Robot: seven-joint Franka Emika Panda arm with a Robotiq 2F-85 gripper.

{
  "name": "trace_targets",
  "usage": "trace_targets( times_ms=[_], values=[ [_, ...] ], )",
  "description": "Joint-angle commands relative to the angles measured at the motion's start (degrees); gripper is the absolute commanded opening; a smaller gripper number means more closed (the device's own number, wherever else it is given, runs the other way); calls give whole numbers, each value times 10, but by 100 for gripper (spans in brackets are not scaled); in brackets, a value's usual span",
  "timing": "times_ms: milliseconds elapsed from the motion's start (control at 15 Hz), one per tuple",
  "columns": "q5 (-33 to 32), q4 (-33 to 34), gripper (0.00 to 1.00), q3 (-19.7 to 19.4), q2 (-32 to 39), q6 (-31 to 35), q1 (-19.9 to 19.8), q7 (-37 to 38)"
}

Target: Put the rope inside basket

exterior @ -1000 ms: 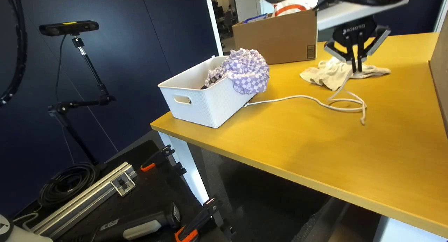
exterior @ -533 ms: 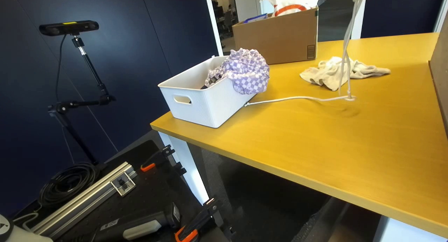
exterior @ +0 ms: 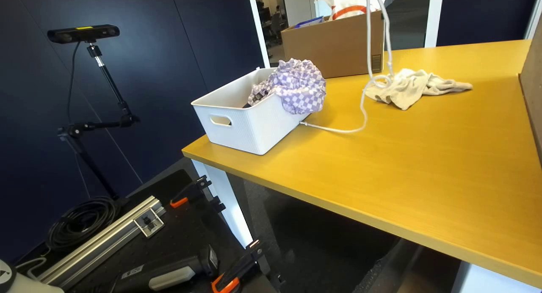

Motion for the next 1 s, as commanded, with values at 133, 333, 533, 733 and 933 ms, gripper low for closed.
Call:
trace_targets(
  times_ms=[133, 333, 533, 733, 933],
  values=[
    [26, -94, 2, 0, -165, -59, -3, 7],
    [44, -136, 2, 0, -203, -51, 0, -1],
    [30, -189, 2, -22, -210, -45, 16, 9],
    [16, -247, 2, -34, -202, -31, 14, 14],
    [-1, -298, 2, -48, -184, -11, 9, 22]
  ],
)
